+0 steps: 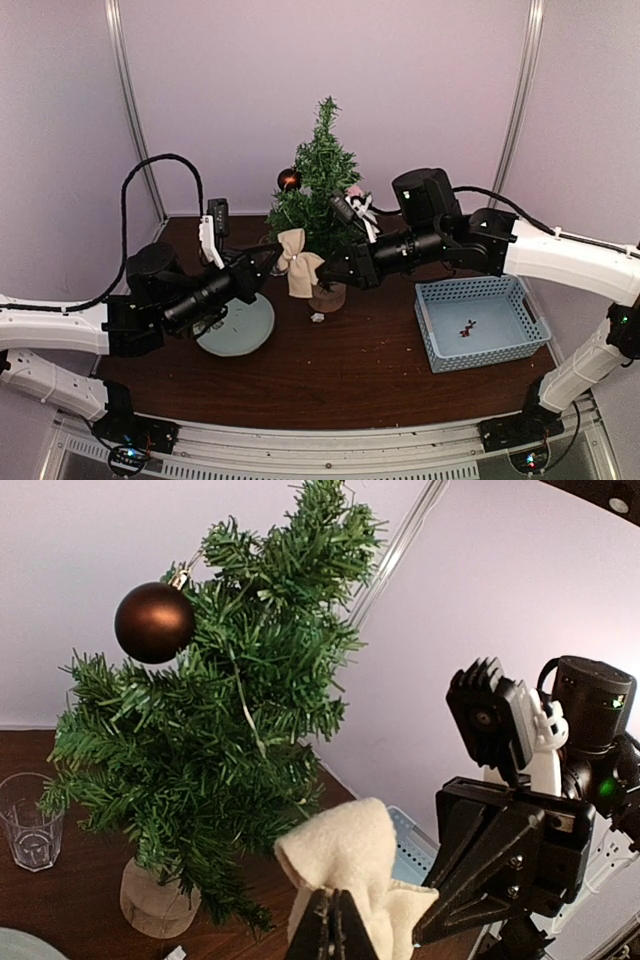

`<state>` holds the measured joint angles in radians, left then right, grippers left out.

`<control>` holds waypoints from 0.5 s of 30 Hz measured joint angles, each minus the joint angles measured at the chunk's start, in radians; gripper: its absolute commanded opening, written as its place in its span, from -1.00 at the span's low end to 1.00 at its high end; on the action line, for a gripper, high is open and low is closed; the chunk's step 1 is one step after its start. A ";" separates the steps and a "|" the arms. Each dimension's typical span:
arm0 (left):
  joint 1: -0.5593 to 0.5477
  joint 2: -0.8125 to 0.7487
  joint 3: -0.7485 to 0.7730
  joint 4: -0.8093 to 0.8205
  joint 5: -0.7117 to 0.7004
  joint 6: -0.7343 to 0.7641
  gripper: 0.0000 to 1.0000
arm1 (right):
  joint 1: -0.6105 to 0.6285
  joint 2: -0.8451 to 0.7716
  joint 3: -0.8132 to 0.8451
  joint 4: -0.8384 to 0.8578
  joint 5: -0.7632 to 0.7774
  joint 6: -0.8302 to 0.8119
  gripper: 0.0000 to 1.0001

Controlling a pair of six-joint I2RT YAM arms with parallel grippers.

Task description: Decorate the small christmas tree

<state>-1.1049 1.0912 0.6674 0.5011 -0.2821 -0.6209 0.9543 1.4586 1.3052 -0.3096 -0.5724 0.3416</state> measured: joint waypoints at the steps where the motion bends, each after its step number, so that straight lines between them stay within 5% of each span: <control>1: 0.000 0.000 0.000 0.005 -0.001 -0.003 -1.00 | 0.000 0.000 0.006 -0.007 0.005 -0.005 -1.00; 4: 0.000 0.000 0.000 0.023 -0.001 -0.015 -0.98 | 0.000 -0.002 0.019 -0.027 0.014 -0.024 -1.00; 7: 0.002 -0.002 0.000 0.016 0.005 -0.018 -0.28 | 0.000 -0.006 0.022 -0.061 0.024 -0.043 -1.00; 9: 0.008 -0.016 0.000 -0.018 0.016 -0.027 -0.06 | 0.000 -0.006 0.034 -0.099 0.030 -0.066 -1.00; 15: 0.102 -0.168 0.000 -0.250 0.124 0.003 0.08 | 0.000 -0.008 0.117 -0.293 0.061 -0.198 -1.00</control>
<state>-1.0031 0.9234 0.6670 0.2512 -0.1577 -0.6182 0.9543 1.4509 1.4223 -0.6025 -0.5114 0.1432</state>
